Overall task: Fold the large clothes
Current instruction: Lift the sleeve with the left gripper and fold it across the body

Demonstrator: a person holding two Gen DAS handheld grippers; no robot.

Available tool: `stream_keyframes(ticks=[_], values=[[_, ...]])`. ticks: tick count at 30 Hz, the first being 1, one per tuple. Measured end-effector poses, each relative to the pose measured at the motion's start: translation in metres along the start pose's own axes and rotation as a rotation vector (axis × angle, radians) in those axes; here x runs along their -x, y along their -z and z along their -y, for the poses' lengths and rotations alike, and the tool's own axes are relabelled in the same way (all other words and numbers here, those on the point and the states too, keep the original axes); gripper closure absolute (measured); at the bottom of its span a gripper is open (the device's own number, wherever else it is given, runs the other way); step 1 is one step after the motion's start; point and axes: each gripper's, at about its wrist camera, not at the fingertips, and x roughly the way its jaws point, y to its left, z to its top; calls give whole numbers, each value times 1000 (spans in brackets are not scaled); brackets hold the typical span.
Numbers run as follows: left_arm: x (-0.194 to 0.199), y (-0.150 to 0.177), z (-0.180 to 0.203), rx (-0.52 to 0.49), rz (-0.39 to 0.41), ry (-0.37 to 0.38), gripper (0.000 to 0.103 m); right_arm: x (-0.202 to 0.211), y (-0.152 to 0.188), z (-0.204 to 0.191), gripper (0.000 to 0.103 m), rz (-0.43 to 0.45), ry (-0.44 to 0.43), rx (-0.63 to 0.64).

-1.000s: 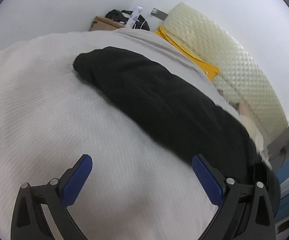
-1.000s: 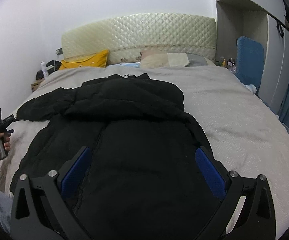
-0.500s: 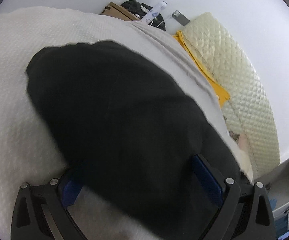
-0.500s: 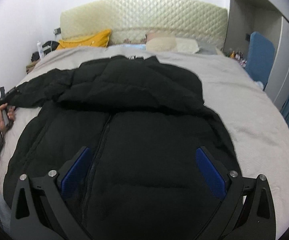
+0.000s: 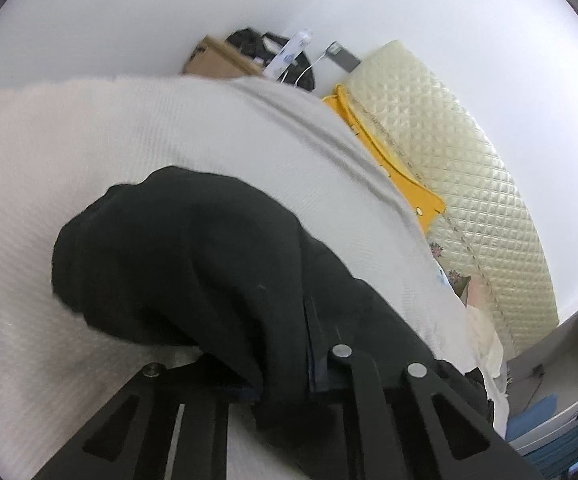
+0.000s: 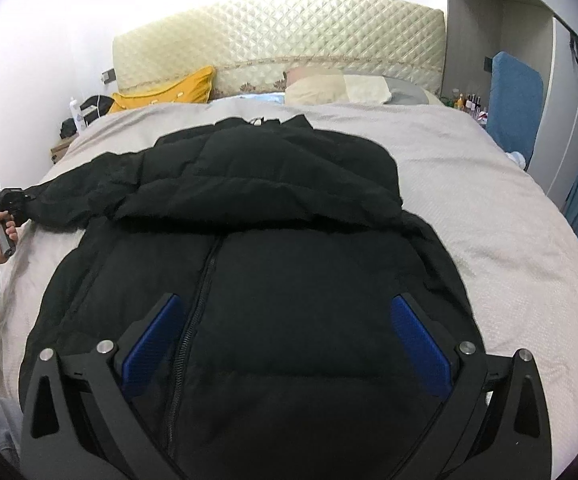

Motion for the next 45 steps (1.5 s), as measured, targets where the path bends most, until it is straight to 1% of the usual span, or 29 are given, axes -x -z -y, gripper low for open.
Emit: stream_keyframes(ticks=[4, 8, 11, 13, 16, 19, 21, 23, 26, 27, 30, 32, 34, 35, 36, 41, 42, 45], values=[[38, -8, 38, -95, 45, -21, 91, 11, 1, 4, 0, 21, -5, 10], [73, -11, 74, -148, 76, -20, 92, 24, 1, 9, 0, 55, 3, 38], [103, -6, 104, -189, 91, -2, 93, 34, 3, 16, 0, 82, -13, 17], [117, -3, 127, -232, 100, -3, 93, 38, 3, 19, 0, 95, -24, 1], [140, 3, 160, -286, 113, -4, 93, 41, 4, 17, 0, 99, -50, 4], [163, 12, 200, -338, 123, 4, 93, 44, 5, 18, 0, 113, -46, 15], [173, 18, 223, -391, 120, -17, 93, 47, 5, 22, 0, 120, -53, 11], [182, 24, 249, -455, 119, -48, 93, 51, 7, 25, 0, 136, -42, 20], [198, 32, 284, -501, 125, -48, 93, 56, 8, 29, 0, 155, -25, 46], [204, 37, 298, -517, 130, -45, 93, 58, 7, 33, 0, 157, -26, 39], [222, 55, 342, -611, 166, -31, 93, 62, 4, 45, 0, 167, -47, 3], [232, 68, 369, -663, 185, -9, 93, 65, 2, 51, 0, 184, -24, 8], [239, 81, 396, -689, 184, 18, 93, 70, -1, 55, 0, 216, 19, 28], [241, 90, 410, -703, 183, 32, 93, 71, -2, 58, 0, 220, 22, 25], [242, 97, 421, -716, 184, 42, 93, 70, -4, 62, 0, 217, 6, 15], [239, 147, 488, -818, 153, 132, 93, 69, -4, 75, 0, 203, -31, -15], [236, 162, 504, -849, 143, 155, 93, 70, -5, 77, 0, 206, -40, -21], [225, 198, 535, -905, 99, 208, 93, 70, -5, 82, 0, 207, -57, -33]])
